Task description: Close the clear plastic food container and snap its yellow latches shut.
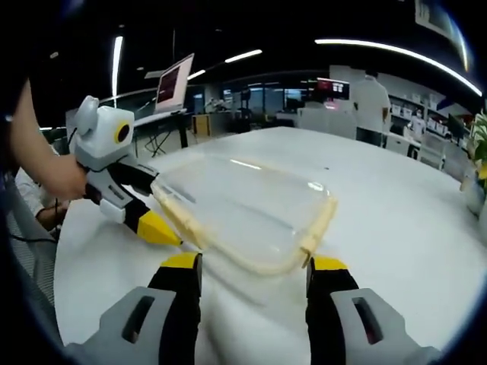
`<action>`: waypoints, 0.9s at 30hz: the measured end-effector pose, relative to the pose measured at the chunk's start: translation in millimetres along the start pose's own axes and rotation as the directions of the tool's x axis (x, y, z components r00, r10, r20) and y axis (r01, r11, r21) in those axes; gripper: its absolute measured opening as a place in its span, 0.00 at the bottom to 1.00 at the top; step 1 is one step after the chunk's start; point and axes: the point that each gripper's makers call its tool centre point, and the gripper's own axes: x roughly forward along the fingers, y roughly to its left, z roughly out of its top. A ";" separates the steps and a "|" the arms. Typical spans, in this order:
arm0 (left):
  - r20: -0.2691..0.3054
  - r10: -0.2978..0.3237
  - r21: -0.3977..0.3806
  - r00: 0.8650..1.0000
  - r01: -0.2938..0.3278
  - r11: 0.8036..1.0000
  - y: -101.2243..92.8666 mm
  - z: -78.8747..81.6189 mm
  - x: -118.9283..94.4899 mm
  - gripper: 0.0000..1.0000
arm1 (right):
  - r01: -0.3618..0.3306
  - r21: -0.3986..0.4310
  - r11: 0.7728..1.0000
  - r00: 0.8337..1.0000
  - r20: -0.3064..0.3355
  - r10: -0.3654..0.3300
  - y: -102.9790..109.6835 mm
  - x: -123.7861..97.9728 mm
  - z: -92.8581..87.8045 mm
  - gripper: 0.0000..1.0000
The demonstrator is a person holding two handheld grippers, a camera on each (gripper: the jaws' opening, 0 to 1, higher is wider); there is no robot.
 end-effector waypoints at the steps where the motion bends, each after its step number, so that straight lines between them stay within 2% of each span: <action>1: -0.002 -0.004 0.025 1.000 0.004 1.000 3.7 1.0 1.1 0.43 | 0.007 0.003 1.000 1.000 0.004 -0.007 -1.0 2.3 1.1 0.53; 8: 0.004 -0.019 0.035 1.000 0.019 0.999 17.5 5.4 10.0 0.43 | 0.046 0.014 0.999 0.999 0.003 -0.046 -6.4 11.6 7.1 0.51; 16: 0.001 -0.033 0.004 0.999 0.033 0.999 18.4 2.4 9.9 0.41 | 0.043 0.002 0.999 0.999 -0.025 -0.043 -9.1 12.9 5.2 0.51; 20: 0.002 -0.026 -0.008 1.000 0.026 1.000 20.1 1.7 7.0 0.41 | 0.046 0.003 0.999 0.999 -0.002 -0.046 -7.9 10.6 11.7 0.53; 23: 0.005 -0.015 -0.024 1.000 0.015 1.000 22.5 0.3 4.4 0.48 | 0.051 0.008 0.999 0.999 0.002 -0.051 -8.0 9.5 10.9 0.56; 25: 0.030 -0.004 -0.055 1.000 0.006 0.998 24.3 3.0 2.9 0.57 | 0.048 0.050 0.998 0.997 0.057 -0.051 -5.3 8.2 18.2 0.70; 27: 0.064 -0.002 -0.076 0.998 0.007 0.997 23.7 7.1 1.2 0.72 | 0.041 0.054 0.998 0.998 0.044 -0.043 -5.1 6.9 14.1 0.79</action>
